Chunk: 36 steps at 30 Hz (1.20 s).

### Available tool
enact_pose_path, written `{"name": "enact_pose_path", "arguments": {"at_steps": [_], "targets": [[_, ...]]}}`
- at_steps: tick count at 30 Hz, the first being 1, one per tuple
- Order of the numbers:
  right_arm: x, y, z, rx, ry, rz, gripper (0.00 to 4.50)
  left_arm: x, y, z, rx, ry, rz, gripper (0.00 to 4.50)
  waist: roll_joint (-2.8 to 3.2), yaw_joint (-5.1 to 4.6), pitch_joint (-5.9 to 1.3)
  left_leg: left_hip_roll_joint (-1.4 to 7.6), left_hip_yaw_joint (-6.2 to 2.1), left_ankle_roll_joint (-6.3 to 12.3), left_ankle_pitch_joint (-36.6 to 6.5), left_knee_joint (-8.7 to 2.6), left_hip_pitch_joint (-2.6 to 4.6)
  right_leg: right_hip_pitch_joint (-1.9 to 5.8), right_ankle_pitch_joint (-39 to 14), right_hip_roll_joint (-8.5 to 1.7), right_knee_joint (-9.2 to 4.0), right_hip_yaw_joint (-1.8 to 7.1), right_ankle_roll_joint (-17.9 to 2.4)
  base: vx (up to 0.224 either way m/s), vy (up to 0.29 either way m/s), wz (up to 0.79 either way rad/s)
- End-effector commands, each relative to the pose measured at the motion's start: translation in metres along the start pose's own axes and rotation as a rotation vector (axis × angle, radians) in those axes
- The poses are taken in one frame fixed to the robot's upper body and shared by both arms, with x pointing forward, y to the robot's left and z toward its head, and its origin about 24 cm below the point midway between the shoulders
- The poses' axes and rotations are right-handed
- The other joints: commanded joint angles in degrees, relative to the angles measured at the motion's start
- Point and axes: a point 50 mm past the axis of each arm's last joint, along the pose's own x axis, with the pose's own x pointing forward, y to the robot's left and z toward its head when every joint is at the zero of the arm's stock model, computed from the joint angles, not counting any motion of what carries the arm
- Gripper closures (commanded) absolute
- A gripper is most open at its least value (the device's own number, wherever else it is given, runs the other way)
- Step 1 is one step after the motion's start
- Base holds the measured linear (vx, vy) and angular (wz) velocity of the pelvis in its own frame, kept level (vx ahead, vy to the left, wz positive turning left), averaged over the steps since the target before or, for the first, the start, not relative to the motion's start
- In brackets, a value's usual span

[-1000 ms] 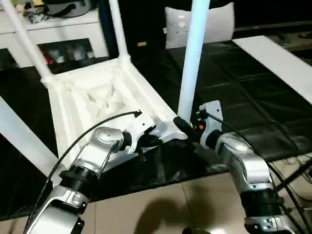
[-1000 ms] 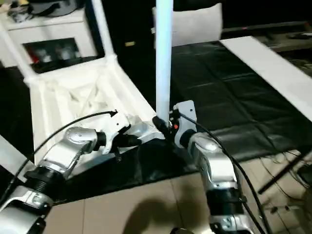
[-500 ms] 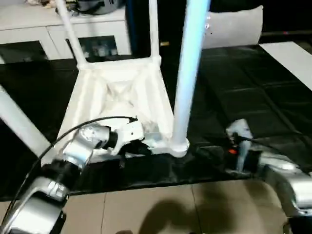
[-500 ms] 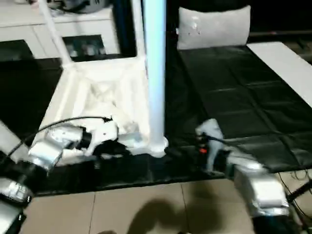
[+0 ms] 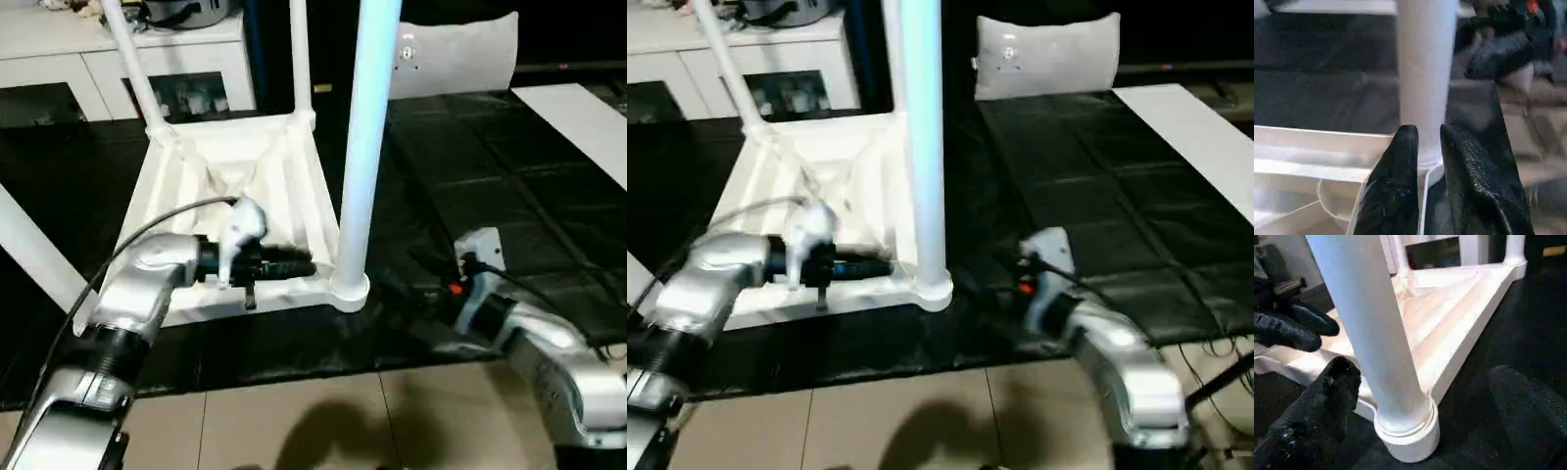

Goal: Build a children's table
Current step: Rotate leg to tighten

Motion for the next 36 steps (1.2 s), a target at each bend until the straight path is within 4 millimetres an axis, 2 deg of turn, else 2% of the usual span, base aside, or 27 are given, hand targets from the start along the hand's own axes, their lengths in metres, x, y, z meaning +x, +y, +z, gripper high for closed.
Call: {"name": "enact_pose_path", "arguments": {"at_steps": [1, 2, 4, 5, 6, 7, 8, 10, 11, 12, 13, 14, 15, 16, 17, 19, 20, 21, 22, 23, 25, 26, 27, 29, 32, 33, 36], "targets": [[-0.002, 0.003, 0.002, -0.005, -0.012, -0.058, 0.00, -0.004, 0.001, 0.005, -0.006, -0.059, 0.106, 3.22, -1.10, -0.13, -3.73, 1.51, 0.09, 3.42, -4.2, -3.92, -0.31, 3.73, -19.9, -3.32, -3.75, 4.17, -1.5, 0.000, 0.000, 0.00], [-0.004, 0.003, 0.002, -0.003, -0.022, -0.095, 0.00, -0.004, 0.001, 0.004, -0.017, -0.085, 0.188, 3.08, -1.05, -0.35, -3.71, 1.82, -0.01, 2.60, -4.5, -3.97, -0.46, 3.87, -19.6, -3.41, -3.64, 4.11, -1.2, 0.000, 0.000, 0.00], [-0.006, 0.003, 0.001, 0.001, -0.022, -0.144, 0.00, -0.006, 0.001, 0.003, -0.044, -0.118, 0.306, 2.83, -1.13, -0.44, -3.55, 1.36, 0.13, 2.30, -5.7, -4.01, -0.33, 3.82, -22.2, -3.12, -4.36, 3.78, 0.1, 0.000, 0.000, 0.00], [-0.008, 0.002, -0.002, -0.003, 0.007, -0.180, 0.00, -0.007, 0.001, 0.002, -0.071, -0.134, 0.386, 2.83, -0.86, -0.52, -3.59, 1.42, 0.11, 1.97, -6.0, -3.95, -0.27, 3.83, -22.3, -3.07, -4.24, 3.83, 0.3, 0.000, 0.000, 0.00], [-0.009, 0.002, -0.004, -0.017, 0.029, -0.212, 0.00, -0.008, 0.000, 0.001, -0.101, -0.154, 0.474, 2.73, -0.98, -0.90, -3.32, 1.45, 0.16, 1.56, -7.2, -3.93, -0.33, 3.84, -23.3, -2.92, -4.76, 3.62, 1.0, 0.000, 0.000, 0.00], [-0.010, 0.003, -0.007, -0.021, 0.046, -0.234, 0.00, -0.009, -0.002, 0.000, -0.133, -0.183, 0.556, 2.73, -0.49, -0.89, -3.36, 1.30, 0.18, 1.35, -7.6, -3.85, -0.25, 3.82, -23.7, -2.87, -4.79, 3.49, 1.1, 0.000, 0.000, 0.00], [-0.011, 0.004, -0.008, -0.019, 0.051, -0.251, 0.00, -0.010, -0.005, -0.001, -0.160, -0.208, 0.625, 2.49, -0.75, -1.09, -3.24, 0.87, 0.32, 1.57, -8.4, -3.71, -0.36, 3.81, -25.6, -2.69, -5.44, 3.15, 2.4, 0.000, 0.000, 0.00], [-0.012, 0.006, -0.009, -0.015, 0.041, -0.303, 0.00, -0.009, -0.019, -0.009, -0.218, -0.210, 0.776, 2.33, -0.62, -1.47, -3.32, 0.83, 0.22, 1.67, -8.9, -3.61, -0.40, 3.84, -25.9, -2.54, -5.66, 2.87, 3.1, 0.000, 0.000, 0.00], [-0.012, 0.006, -0.009, -0.015, 0.041, -0.303, 0.00, -0.009, -0.019, -0.009, -0.218, -0.210, 0.776, 2.27, -0.93, -2.13, -3.02, 0.84, 0.15, 2.13, -9.7, -3.71, -0.70, 3.80, -26.7, -2.37, -6.14, 2.62, 3.7, 0.000, 0.000, 0.00], [-0.011, 0.005, -0.008, -0.022, 0.016, -0.350, 0.00, -0.004, -0.029, -0.017, -0.228, -0.147, 0.832, 2.27, -0.91, -2.29, -3.13, 0.83, 0.16, 1.97, -10.4, -3.61, -0.46, 3.66, -27.4, -2.28, -6.11, 2.51, 4.1, 0.000, 0.000, 0.00], [-0.009, 0.004, -0.007, -0.045, 0.002, -0.389, 0.00, 0.001, -0.038, -0.024, -0.233, -0.108, 0.891, 2.19, -1.44, -2.80, -3.02, 0.55, 0.15, 2.19, -11.0, -3.52, -0.75, 3.71, -29.1, -2.13, -6.43, 2.23, 5.5, 0.000, 0.000, 0.00], [-0.008, 0.004, -0.006, -0.057, 0.003, -0.397, 0.00, 0.001, -0.039, -0.025, -0.230, -0.109, 0.914, 2.09, -1.19, -2.87, -2.99, 0.48, 0.07, 2.28, -11.3, -3.49, -0.68, 3.65, -29.6, -2.09, -6.59, 2.07, 6.0, 0.000, 0.000, 0.00], [-0.006, 0.004, -0.006, -0.078, 0.006, -0.410, 0.00, 0.003, -0.043, -0.025, -0.227, -0.141, 0.890, 2.09, -1.31, -3.37, -2.75, 0.12, 0.17, 2.50, -12.5, -3.18, -0.70, 3.40, -31.8, -1.82, -7.35, 1.66, 7.7, 0.000, 0.000, 0.00], [-0.004, 0.003, -0.006, -0.091, 0.009, -0.421, 0.00, 0.004, -0.045, -0.025, -0.226, -0.164, 0.872, 2.09, -1.01, -3.75, -2.77, 0.02, -0.01, 2.66, -13.9, -3.10, -0.52, 3.34, -33.1, -1.86, -7.80, 1.34, 8.5, 0.000, 0.000, 0.00], [-0.004, 0.004, -0.007, -0.092, 0.016, -0.423, 0.00, 0.004, -0.048, -0.026, -0.220, -0.168, 0.867, 2.09, -0.51, -4.14, -2.72, 0.60, -0.50, 2.83, -15.2, -3.50, -0.63, 3.76, -32.8, -1.91, -7.96, 1.28, 8.7, 0.000, 0.000, 0.00], [-0.004, 0.006, -0.009, -0.059, 0.015, -0.413, 0.00, 0.003, -0.053, -0.032, -0.248, -0.161, 0.883, 2.09, -0.33, -4.50, -2.46, 1.82, -1.23, 3.03, -18.7, -4.24, -0.26, 3.98, -31.2, -1.96, -7.93, 1.72, 7.5, 0.000, 0.000, 0.00], [-0.004, 0.006, -0.011, -0.040, 0.014, -0.400, 0.00, 0.002, -0.055, -0.035, -0.262, -0.152, 0.888, 2.09, -0.44, -4.86, -2.28, 1.88, -1.32, 2.94, -19.9, -4.41, -0.30, 4.13, -31.0, -1.94, -7.86, 1.73, 7.2, 0.000, 0.000, 0.00], [-0.004, 0.007, -0.013, -0.032, 0.021, -0.389, 0.00, 0.000, -0.058, -0.036, -0.266, -0.139, 0.896, 2.09, -1.25, -5.55, -2.27, 1.37, -1.26, 2.69, -20.8, -4.27, -0.18, 3.97, -32.0, -2.12, -7.91, 1.96, 6.9, 0.000, 0.000, 0.00], [-0.003, 0.008, -0.015, -0.036, 0.037, -0.382, 0.00, -0.001, -0.059, -0.036, -0.257, -0.125, 0.908, 2.09, -1.05, -5.59, -2.42, 1.11, -1.29, 2.53, -20.2, -4.11, -0.13, 4.02, -32.0, -2.32, -7.67, 1.94, 6.7, 0.000, 0.000, 0.00], [-0.002, 0.009, -0.017, -0.044, 0.047, -0.374, 0.00, -0.003, -0.060, -0.035, -0.250, -0.117, 0.919, 2.09, -0.91, -5.75, -2.39, 1.02, -1.37, 2.49, -18.8, -4.26, -0.54, 4.18, -31.4, -2.44, -7.51, 2.11, 6.2, 0.000, 0.000, 0.00], [0.000, 0.013, -0.020, -0.050, 0.049, -0.339, 0.00, -0.006, -0.061, -0.034, -0.259, -0.138, 0.924, 2.09, -0.67, -5.97, -2.46, 1.07, -1.44, 2.59, -17.9, -4.31, -0.57, 4.14, -30.2, -2.47, -7.37, 2.37, 5.4, 0.000, 0.000, 0.00], [0.000, 0.014, -0.020, -0.052, 0.049, -0.332, 0.00, -0.006, -0.062, -0.035, -0.258, -0.138, 0.928, 2.09, -0.75, -6.07, -2.41, 1.12, -1.44, 2.67, -17.8, -4.39, -0.67, 4.19, -29.8, -2.45, -7.36, 2.42, 5.2, 0.000, 0.000, 0.00], [0.001, 0.016, -0.022, -0.045, 0.038, -0.325, 0.00, -0.006, -0.061, -0.036, -0.245, -0.133, 0.937, 2.09, -0.38, -6.17, -2.37, 1.03, -1.38, 2.64, -18.0, -4.37, -0.57, 4.05, -29.1, -2.41, -7.43, 2.53, 4.6, 0.000, 0.000, 0.00], [0.001, 0.016, -0.024, -0.022, 0.028, -0.342, 0.00, -0.006, -0.062, -0.037, -0.230, -0.126, 0.939, 2.09, -0.53, -6.05, -2.40, 0.82, -1.36, 2.75, -17.7, -4.31, -0.69, 4.18, -29.2, -2.45, -7.37, 2.43, 4.4, 0.000, 0.000, 0.00], [0.003, 0.018, -0.026, -0.004, 0.034, -0.333, 0.00, -0.006, -0.063, -0.034, -0.235, -0.130, 0.942, 2.09, -0.56, -5.83, -2.57, 1.16, -1.51, 2.85, -16.0, -4.51, -0.87, 4.40, -27.3, -2.55, -6.82, 2.78, 3.7, 0.000, 0.000, 0.00], [0.003, 0.019, -0.028, 0.005, 0.041, -0.326, 0.00, -0.007, -0.065, -0.037, -0.248, -0.122, 0.954, 2.09, -0.35, -5.69, -2.57, 1.24, -1.49, 2.88, -15.7, -4.51, -0.79, 4.35, -26.7, -2.59, -6.75, 2.88, 3.2, 0.000, 0.000, 0.00], [0.002, 0.019, -0.031, 0.000, 0.050, -0.327, 0.00, -0.009, -0.066, -0.040, -0.257, -0.098, 0.968, 2.09, -0.60, -5.48, -2.65, 1.35, -1.42, 3.00, -14.6, -4.57, -0.84, 4.39, -25.2, -2.63, -6.39, 3.16, 2.2, 0.000, 0.000, 0.00]]}}
